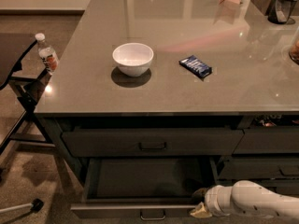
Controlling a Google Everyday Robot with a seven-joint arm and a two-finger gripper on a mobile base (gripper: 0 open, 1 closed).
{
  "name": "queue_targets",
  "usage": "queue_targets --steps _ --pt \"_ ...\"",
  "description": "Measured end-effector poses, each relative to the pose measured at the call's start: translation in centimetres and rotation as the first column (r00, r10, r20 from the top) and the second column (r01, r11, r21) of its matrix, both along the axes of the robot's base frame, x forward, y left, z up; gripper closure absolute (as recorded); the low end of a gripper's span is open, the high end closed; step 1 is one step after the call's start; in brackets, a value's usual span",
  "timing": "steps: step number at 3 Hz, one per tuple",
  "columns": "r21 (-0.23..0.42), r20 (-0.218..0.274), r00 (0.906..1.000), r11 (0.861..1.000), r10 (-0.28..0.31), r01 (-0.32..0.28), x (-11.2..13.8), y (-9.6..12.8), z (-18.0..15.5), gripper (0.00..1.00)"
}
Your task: Open middle drawer
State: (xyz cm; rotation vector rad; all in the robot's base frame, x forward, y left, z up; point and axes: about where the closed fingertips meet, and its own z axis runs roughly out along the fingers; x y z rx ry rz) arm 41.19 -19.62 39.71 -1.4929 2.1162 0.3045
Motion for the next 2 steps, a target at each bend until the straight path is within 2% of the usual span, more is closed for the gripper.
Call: queue_targets --steps 2 --pt "0.000 0.000 1.0000 1.000 0.000 0.000 0.00 0.00 0.00 0.34"
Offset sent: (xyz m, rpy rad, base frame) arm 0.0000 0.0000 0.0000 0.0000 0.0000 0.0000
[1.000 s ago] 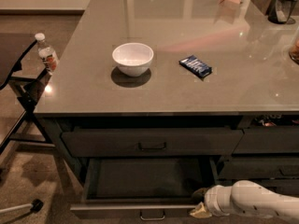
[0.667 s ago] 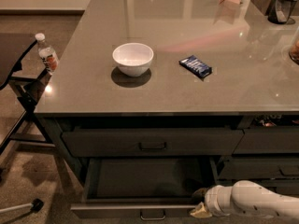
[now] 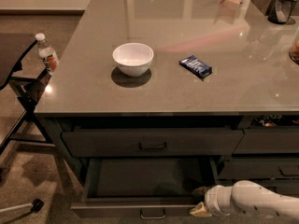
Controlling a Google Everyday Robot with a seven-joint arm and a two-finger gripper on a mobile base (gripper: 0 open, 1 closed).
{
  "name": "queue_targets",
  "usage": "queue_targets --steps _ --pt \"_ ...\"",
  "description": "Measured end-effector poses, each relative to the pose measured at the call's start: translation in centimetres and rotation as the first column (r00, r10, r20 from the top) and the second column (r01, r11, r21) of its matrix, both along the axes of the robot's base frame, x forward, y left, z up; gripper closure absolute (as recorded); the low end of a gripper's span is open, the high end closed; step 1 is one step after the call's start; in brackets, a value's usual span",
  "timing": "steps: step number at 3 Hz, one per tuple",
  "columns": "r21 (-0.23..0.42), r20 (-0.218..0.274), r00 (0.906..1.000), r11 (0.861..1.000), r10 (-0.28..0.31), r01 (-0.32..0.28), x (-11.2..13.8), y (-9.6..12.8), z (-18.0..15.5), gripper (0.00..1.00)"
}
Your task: Open middle drawer
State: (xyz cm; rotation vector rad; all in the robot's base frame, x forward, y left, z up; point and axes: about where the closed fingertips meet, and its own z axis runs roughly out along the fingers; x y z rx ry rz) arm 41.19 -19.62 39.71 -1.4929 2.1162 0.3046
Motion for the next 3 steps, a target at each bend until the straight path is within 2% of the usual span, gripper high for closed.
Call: queue_targets --steps 1,2,3 --pt "0.000 0.000 1.0000 1.000 0.000 0.000 0.00 0.00 0.00 0.11" --pt "0.000 0.000 1.0000 1.000 0.000 0.000 0.00 0.00 0.00 0.00" --pt "0.000 0.000 1.0000 1.000 0.000 0.000 0.00 0.00 0.00 0.00"
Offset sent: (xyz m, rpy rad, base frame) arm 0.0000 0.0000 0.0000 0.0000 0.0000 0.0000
